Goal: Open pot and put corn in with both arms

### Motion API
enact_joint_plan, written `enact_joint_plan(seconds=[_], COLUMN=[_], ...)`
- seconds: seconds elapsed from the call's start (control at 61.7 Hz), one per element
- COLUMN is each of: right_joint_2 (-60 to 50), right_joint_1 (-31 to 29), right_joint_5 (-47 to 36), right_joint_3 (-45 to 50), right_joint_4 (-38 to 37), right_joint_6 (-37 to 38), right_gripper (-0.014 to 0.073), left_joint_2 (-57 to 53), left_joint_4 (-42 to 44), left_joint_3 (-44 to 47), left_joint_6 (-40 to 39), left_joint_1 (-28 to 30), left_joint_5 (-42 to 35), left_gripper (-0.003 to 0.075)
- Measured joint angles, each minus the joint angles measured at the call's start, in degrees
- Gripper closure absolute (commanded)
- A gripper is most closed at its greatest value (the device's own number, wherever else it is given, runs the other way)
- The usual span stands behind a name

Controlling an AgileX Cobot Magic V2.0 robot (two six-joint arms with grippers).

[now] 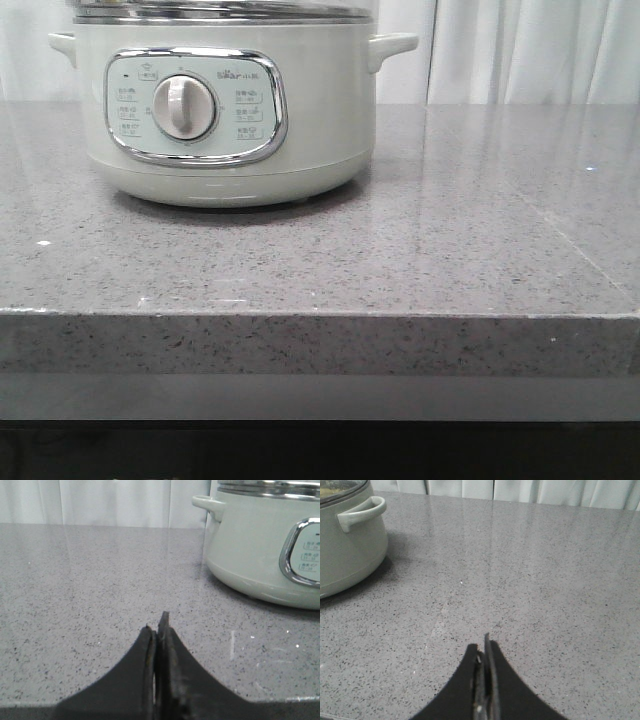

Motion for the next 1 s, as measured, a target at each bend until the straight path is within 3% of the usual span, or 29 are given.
enact_joint_plan(seconds=[1.004], right_joint_2=[-0.1], right_joint_1=[1.3], right_joint_5=[0.0], right_joint_3=[0.0], right_joint_4=[0.0], right_joint_6=[0.0], right_gripper=[0.0661], left_joint_2=[0.0], left_joint_4=[-0.1], left_joint_3=[0.0], left_joint_6=[0.0], left_joint_1=[0.0], left_joint_5=[-0.7], left_gripper=[0.0741])
